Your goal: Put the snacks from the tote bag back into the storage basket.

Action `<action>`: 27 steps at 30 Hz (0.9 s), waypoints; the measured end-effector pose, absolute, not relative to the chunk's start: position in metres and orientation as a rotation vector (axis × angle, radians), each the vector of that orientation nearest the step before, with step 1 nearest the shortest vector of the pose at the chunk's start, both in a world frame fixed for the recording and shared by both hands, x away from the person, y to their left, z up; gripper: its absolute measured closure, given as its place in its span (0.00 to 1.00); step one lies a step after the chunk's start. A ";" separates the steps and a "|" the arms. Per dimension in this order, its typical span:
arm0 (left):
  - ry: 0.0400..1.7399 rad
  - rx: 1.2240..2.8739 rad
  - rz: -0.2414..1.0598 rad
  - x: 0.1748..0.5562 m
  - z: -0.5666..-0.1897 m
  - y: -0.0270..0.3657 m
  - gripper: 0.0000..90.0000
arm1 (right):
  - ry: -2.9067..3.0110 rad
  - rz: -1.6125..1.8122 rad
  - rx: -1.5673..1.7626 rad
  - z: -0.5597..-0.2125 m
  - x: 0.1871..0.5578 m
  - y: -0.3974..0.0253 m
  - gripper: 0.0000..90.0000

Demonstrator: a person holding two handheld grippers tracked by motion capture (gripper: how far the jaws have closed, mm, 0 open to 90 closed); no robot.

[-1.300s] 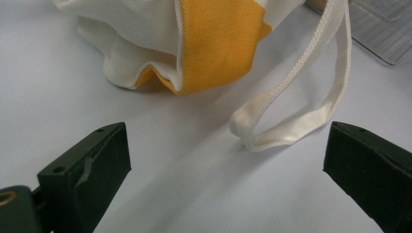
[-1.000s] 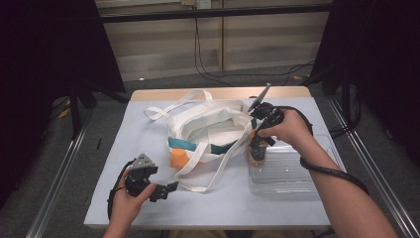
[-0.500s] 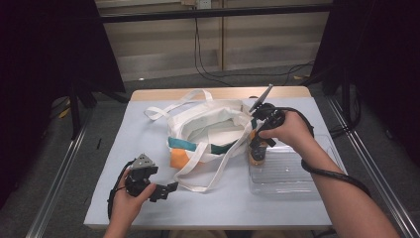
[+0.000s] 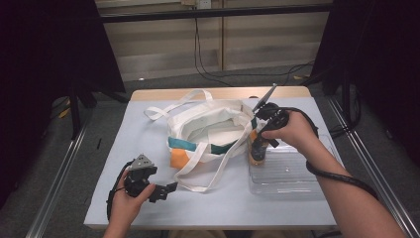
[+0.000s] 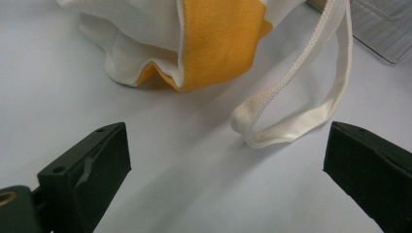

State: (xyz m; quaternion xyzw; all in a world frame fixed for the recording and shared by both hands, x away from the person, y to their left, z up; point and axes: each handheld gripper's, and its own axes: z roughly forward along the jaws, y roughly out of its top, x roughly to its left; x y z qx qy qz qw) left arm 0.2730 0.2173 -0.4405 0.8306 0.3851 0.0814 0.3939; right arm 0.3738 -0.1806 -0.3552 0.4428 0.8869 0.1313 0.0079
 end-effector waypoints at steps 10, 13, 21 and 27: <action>0.983 2.109 0.201 0.271 -0.441 0.219 0.03 | 2.762 0.424 1.386 -0.352 0.367 -0.187 0.12; 0.988 2.095 0.204 0.272 -0.441 0.219 0.03 | 2.768 0.421 1.384 -0.354 0.366 -0.189 0.12; 0.984 2.116 0.211 0.272 -0.441 0.218 0.03 | 2.778 0.410 1.382 -0.360 0.358 -0.195 0.11; 0.987 2.113 0.204 0.271 -0.441 0.218 0.03 | 2.768 0.421 1.390 -0.361 0.355 -0.203 0.11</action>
